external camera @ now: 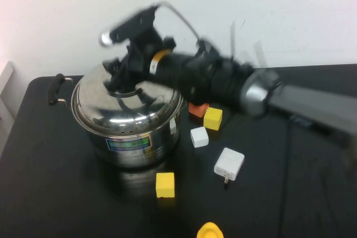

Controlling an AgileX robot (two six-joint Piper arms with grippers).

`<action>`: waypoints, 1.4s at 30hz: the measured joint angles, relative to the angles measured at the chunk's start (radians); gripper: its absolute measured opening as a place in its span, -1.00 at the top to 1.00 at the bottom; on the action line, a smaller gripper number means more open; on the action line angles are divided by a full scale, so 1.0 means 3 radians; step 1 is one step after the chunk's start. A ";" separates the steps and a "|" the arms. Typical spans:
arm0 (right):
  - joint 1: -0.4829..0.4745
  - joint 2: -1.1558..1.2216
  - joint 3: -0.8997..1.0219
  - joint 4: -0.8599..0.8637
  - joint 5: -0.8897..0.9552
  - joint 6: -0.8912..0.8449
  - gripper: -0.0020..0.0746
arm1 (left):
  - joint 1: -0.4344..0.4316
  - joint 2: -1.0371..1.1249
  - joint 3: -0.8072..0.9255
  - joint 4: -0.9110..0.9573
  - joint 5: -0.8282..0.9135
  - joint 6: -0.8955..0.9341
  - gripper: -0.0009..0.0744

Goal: Cover the pot

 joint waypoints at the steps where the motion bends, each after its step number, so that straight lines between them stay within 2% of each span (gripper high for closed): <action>1: 0.0006 -0.0105 0.0007 0.0000 0.0092 0.0000 -0.32 | 0.0000 0.0000 0.0000 0.0000 0.0000 0.0000 0.98; 3: 0.0022 -0.0359 0.0079 0.0000 0.0199 0.0034 -0.21 | 0.0000 0.0000 0.0000 0.0000 0.0000 0.0000 0.98; 6: 0.0088 -0.0785 0.0399 -0.0097 0.0155 0.0202 0.12 | 0.0000 0.0000 0.0000 0.0000 0.0000 0.0000 0.98; 10: 0.0193 -0.1376 0.1205 -0.0168 -0.0346 0.0331 0.69 | 0.0000 0.0000 0.0000 0.0000 0.0000 0.0000 0.98; 13: 0.0226 -0.1815 0.1851 -0.0182 -0.0713 0.0346 0.88 | 0.0000 0.0000 0.0000 0.0000 0.0000 0.0000 0.98; 19: 0.0231 -0.2654 0.2577 -0.0250 -0.0819 0.0348 0.94 | 0.0000 0.0000 0.0000 0.0000 0.0000 0.0000 0.98; 28: 0.0231 -0.3587 0.3258 -0.0417 -0.0154 0.0342 0.95 | 0.0000 0.0000 0.0000 0.0000 0.0000 0.0000 0.98; 33: 0.0231 -0.4248 0.3887 -0.0508 0.0138 0.0342 0.95 | 0.0000 0.0000 0.0000 0.0000 0.0000 0.0000 0.98; 42: 0.0045 -0.5487 0.4951 -0.0515 0.0298 0.0342 0.95 | 0.0000 0.0000 0.0000 0.0000 0.0000 0.0007 0.98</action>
